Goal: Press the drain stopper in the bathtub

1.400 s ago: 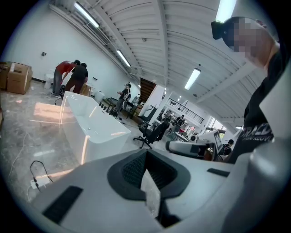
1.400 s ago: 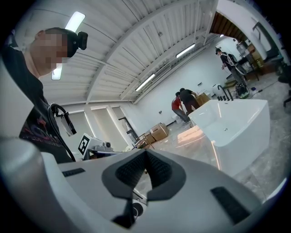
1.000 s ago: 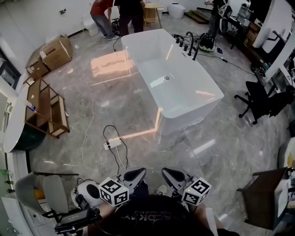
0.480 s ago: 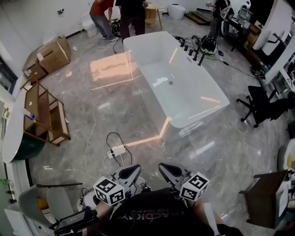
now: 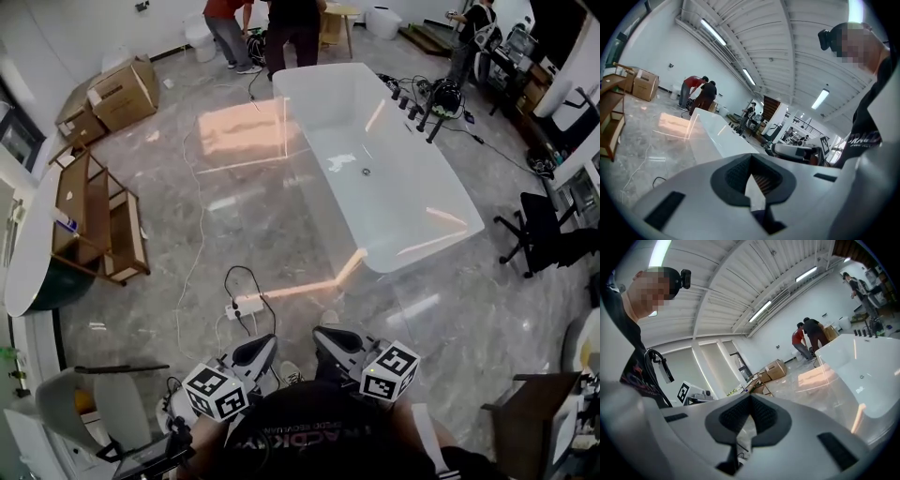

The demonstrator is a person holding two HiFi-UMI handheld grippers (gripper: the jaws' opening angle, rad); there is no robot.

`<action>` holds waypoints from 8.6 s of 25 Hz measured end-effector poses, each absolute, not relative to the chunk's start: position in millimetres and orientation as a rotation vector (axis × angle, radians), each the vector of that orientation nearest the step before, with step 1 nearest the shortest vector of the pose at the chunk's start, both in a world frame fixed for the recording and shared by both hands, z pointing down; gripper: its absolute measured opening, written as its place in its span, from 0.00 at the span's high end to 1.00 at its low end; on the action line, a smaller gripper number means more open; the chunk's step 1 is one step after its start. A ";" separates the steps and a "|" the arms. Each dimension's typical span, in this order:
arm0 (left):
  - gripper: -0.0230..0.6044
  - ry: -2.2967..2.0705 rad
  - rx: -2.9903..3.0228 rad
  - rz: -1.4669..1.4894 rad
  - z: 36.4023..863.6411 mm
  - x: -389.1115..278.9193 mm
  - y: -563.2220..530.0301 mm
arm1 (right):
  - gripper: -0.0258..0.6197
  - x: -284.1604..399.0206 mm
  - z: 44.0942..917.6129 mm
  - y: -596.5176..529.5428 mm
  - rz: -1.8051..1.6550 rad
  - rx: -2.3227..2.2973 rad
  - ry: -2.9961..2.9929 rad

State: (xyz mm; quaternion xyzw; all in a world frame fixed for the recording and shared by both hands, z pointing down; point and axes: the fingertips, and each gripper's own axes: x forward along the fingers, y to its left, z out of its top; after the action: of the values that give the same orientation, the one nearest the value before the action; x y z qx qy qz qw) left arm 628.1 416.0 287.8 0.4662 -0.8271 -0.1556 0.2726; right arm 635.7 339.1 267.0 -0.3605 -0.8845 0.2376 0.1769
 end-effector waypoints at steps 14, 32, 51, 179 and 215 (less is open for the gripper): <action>0.95 -2.324 1.156 -0.349 278.3 471.5 355.7 | 0.94 472.2 263.4 266.7 0.774 -1.136 -2.481; 0.95 -2.232 1.229 -0.245 268.3 355.0 243.9 | 0.94 372.6 268.5 146.5 0.920 -0.999 -2.540; 0.95 -2.019 1.514 -0.235 289.4 194.9 248.6 | 0.94 239.9 286.3 148.9 0.958 -0.564 -2.687; 0.95 -1.132 1.979 0.171 615.0 -215.5 -47.3 | 0.94 -74.2 747.3 -240.1 1.095 0.821 -2.209; 0.95 -1.071 1.921 0.145 675.2 -214.3 -47.2 | 0.94 -129.1 1055.9 -276.5 1.077 0.742 -1.862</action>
State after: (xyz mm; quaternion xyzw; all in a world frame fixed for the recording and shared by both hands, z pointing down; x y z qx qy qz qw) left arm -214.3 -47.2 675.2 0.7775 -0.4333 0.0587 0.4519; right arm -129.1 -276.5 1055.9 0.2961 -0.7427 0.4295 0.4197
